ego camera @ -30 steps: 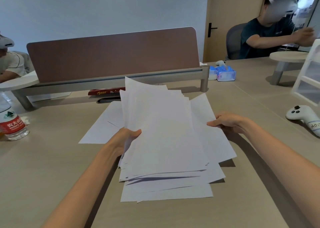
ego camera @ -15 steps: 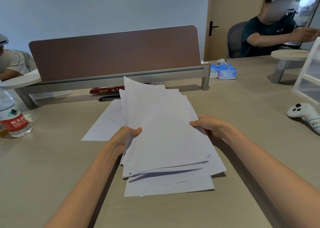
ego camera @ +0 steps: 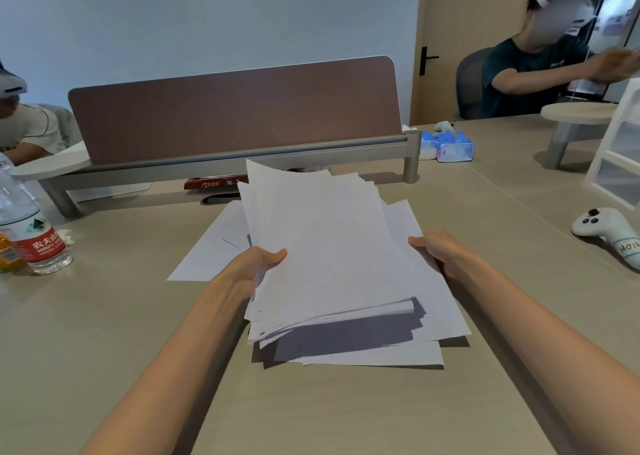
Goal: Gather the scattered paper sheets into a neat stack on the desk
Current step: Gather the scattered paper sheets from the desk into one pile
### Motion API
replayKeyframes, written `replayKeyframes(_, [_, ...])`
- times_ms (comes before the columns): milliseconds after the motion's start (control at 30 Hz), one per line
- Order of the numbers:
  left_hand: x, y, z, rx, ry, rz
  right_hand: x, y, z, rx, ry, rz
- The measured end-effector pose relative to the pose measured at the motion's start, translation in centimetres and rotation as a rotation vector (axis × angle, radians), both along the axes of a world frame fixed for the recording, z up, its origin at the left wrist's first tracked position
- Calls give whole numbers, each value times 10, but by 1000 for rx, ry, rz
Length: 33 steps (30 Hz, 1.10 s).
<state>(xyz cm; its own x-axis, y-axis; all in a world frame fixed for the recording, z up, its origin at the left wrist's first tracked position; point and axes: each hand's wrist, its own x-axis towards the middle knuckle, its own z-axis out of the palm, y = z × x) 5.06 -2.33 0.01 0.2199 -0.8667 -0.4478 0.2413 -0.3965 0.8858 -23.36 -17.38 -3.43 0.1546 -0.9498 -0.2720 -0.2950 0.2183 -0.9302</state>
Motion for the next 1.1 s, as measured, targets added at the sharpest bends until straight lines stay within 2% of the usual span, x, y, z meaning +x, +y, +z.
replayKeyframes(133, [-23,-8,1,69,-145,-83,-2,1,4,127,-233,31])
replayKeyframes(233, [-25,-27,-18,56,-126,-57,-8,-2,3,209,-338,74])
replayKeyframes(300, [-32,-33,-23,27,-90,-88,-12,-6,3,201,-310,148])
replayKeyframes(367, [-41,-34,-21,24,-81,-142,-13,-1,9,148,-170,273])
replayKeyframes(433, [-42,-39,-23,-13,-87,-146,-10,1,12,84,-85,303])
replayKeyframes(500, [-41,-41,-26,-61,-120,-141,-7,-1,9,43,-111,275])
replayKeyframes(633, [-37,-45,-28,-138,-225,16,-8,-9,4,23,-299,242])
replayKeyframes(733, [-28,-45,-34,-274,-482,218,-15,-17,8,-35,-386,221])
replayKeyframes(800, [-12,-42,-41,-333,-728,232,-24,-24,9,-56,-416,210])
replayKeyframes(867, [6,-42,-49,-286,-1089,80,-30,-27,11,-60,-418,212])
replayKeyframes(933, [20,-41,-56,-151,-1422,-160,-33,-29,12,-50,-404,208])
replayKeyframes(1000, [30,-40,-58,-60,-1487,-312,-34,-30,11,-47,-397,202])
replayKeyframes(1100, [42,-33,-59,-48,-1407,-399,-35,-33,11,-49,-373,210])
